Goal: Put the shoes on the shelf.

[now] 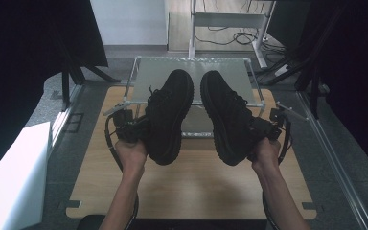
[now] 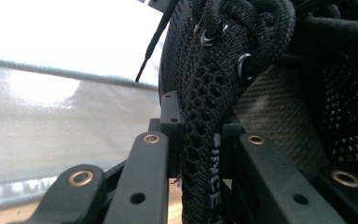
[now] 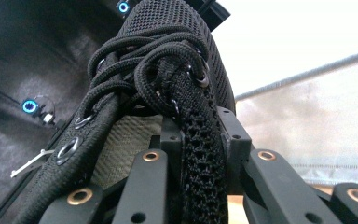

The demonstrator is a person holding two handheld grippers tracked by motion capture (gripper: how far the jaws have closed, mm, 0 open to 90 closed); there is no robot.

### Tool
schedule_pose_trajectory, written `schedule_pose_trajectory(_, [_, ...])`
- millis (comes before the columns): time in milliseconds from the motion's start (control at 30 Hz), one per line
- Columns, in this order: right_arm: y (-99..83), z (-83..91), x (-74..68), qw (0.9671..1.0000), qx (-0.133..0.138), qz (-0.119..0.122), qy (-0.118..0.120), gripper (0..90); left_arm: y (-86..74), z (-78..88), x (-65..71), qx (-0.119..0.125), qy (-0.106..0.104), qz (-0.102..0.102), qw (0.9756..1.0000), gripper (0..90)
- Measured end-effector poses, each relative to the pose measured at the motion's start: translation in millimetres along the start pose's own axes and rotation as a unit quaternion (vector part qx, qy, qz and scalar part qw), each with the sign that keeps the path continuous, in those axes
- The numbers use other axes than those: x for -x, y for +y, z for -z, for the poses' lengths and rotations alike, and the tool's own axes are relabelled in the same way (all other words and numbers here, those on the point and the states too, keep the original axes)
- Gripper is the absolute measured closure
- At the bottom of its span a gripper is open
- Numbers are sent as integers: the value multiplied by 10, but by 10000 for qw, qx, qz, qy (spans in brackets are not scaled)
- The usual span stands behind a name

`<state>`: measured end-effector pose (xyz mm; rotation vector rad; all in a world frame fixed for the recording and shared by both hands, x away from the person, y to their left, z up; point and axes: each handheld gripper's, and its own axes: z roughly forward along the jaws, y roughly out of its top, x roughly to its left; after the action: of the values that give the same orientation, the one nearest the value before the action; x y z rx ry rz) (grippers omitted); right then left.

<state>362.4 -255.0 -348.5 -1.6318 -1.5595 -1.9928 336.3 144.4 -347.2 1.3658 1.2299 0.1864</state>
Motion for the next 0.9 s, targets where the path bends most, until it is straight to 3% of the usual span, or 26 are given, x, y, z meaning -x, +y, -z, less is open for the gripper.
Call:
schedule_pose_trajectory(233, [119,-130,10,9997,124,20,-226,761,190,-186,10,21,132,104,9999,788])
schedule_pose_trajectory(367, [203,-231,63,9990,240,-193,-310,760,272,-295,6,19,208,187,9996,788])
schedule_pose_trajectory(700, [425,-403,110,9976,342,-456,-401,760,554,-576,-9,38,317,520,9981,787])
schedule_pose_trajectory(900, [582,-563,124,9962,365,-550,-566,760,686,-698,-24,81,577,600,9965,788])
